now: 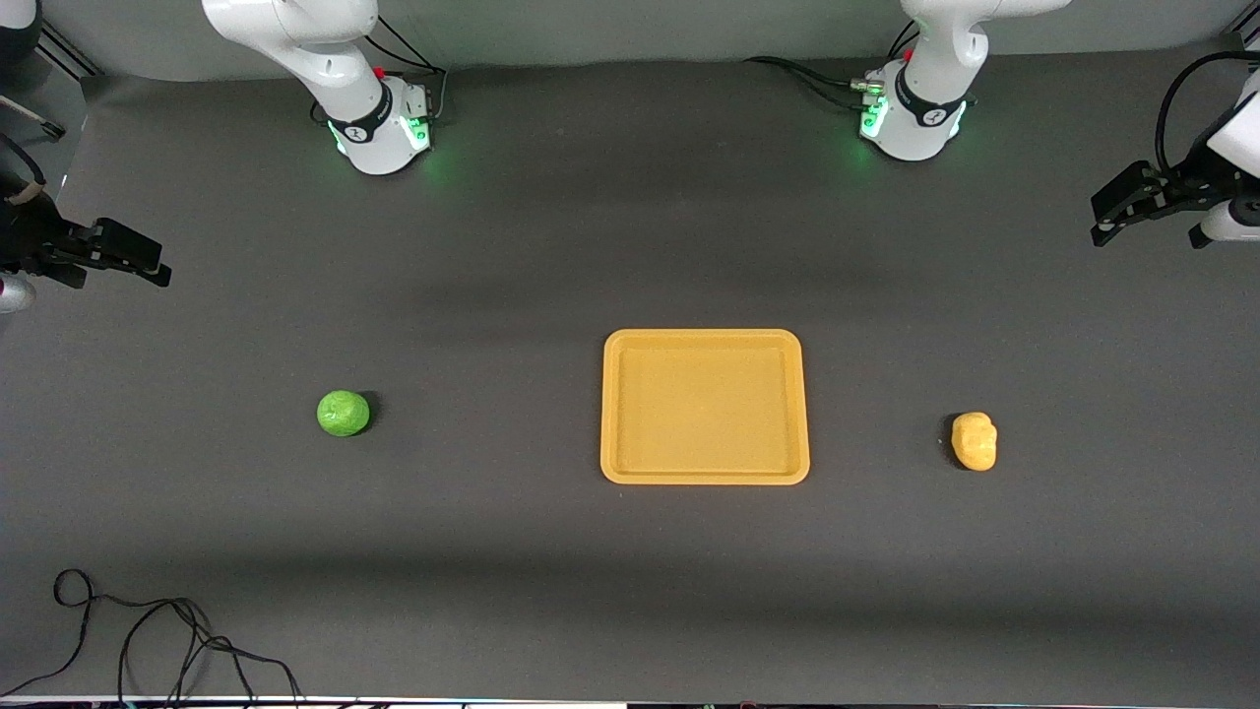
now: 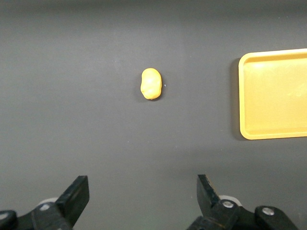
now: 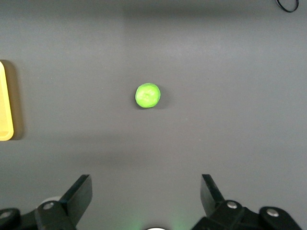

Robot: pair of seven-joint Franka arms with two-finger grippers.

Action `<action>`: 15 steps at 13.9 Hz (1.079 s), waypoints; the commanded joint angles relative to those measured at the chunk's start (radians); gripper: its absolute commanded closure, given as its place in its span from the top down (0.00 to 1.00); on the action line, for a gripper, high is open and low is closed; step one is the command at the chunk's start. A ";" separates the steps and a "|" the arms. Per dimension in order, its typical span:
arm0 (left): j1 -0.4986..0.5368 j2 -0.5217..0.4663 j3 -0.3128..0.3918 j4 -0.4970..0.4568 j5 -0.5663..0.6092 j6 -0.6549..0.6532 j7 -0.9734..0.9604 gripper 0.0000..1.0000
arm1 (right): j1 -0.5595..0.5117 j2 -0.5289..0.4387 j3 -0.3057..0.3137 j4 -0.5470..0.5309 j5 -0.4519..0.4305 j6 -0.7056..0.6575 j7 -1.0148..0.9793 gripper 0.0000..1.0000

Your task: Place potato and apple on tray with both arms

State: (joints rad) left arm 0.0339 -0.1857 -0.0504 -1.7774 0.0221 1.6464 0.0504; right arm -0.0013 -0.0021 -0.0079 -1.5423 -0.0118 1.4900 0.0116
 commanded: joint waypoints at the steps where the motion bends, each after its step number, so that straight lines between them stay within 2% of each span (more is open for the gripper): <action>1: 0.007 -0.012 -0.003 -0.010 -0.008 -0.008 0.003 1.00 | -0.008 -0.007 0.011 0.011 0.015 -0.019 0.024 1.00; 8: 0.007 0.011 -0.002 -0.014 -0.008 0.035 0.005 1.00 | -0.008 -0.006 0.008 -0.022 0.015 0.072 0.057 1.00; 12: 0.007 0.104 -0.002 -0.014 0.005 0.122 0.009 1.00 | -0.006 -0.012 0.006 -0.062 0.016 0.134 0.083 1.00; 15: 0.009 0.237 0.000 -0.016 0.009 0.251 0.011 1.00 | -0.005 0.008 0.011 -0.056 0.001 0.134 0.021 1.00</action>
State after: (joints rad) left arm 0.0351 -0.0300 -0.0483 -1.8022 0.0239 1.8301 0.0512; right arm -0.0014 0.0045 -0.0043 -1.5874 -0.0118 1.6091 0.0631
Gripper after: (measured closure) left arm 0.000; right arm 0.000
